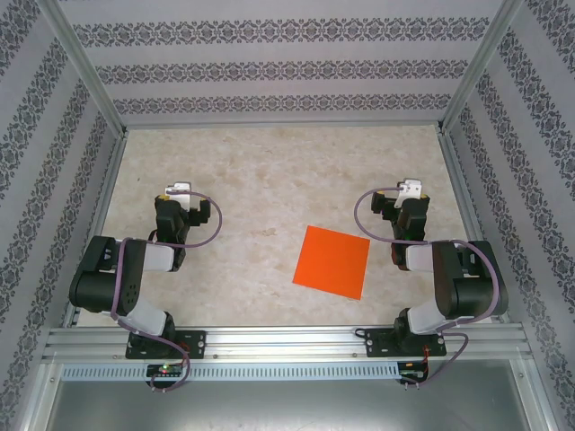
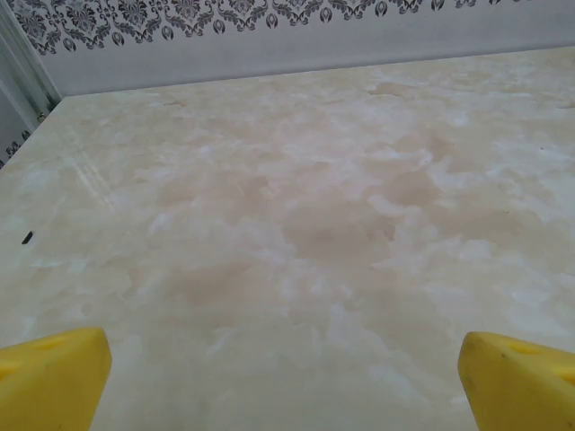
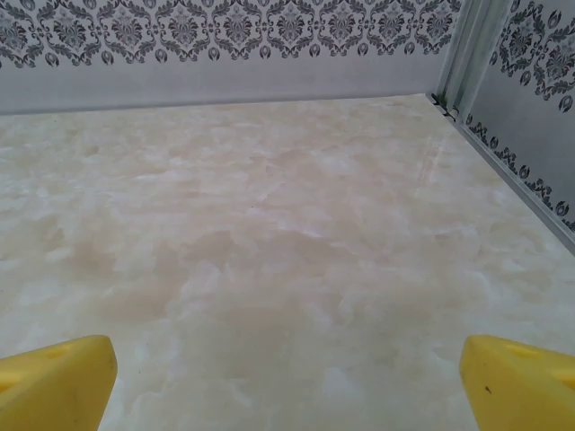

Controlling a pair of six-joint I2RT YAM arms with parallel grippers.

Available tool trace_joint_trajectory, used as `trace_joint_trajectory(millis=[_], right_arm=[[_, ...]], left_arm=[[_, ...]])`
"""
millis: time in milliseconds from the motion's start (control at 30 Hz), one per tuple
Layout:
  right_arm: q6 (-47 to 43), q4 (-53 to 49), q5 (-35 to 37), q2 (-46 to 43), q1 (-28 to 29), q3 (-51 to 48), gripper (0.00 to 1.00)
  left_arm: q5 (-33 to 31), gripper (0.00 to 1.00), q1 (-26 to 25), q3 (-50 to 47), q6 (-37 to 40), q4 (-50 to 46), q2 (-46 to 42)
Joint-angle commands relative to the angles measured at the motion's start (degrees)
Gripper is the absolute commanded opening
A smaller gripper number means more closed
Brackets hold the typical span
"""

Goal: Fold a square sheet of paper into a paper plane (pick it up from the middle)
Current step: Move the square sheet of paper to the center of the table.

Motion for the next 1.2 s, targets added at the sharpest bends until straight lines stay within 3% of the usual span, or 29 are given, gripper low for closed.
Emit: trace_joint_trajectory(millis=[0,967,1167], right_arm=[[0.5,1.9,0.7,-0.6,0.0,1.0,0.98],[0.4,1.8,0.6,-0.6,0.0,1.0,0.98],[0.7,0.7,-3.2,-0.6,-1.3,1.5,0.98]], left_arm=[[-0.2,1.00,-0.1,0.4,-0.4,1.5,0.0],[-0.2,1.00,-0.1,0.5,-0.4,1.3,0.1],[-0.1,1.00,0.1,0.3,-0.4,1.6,0.0]])
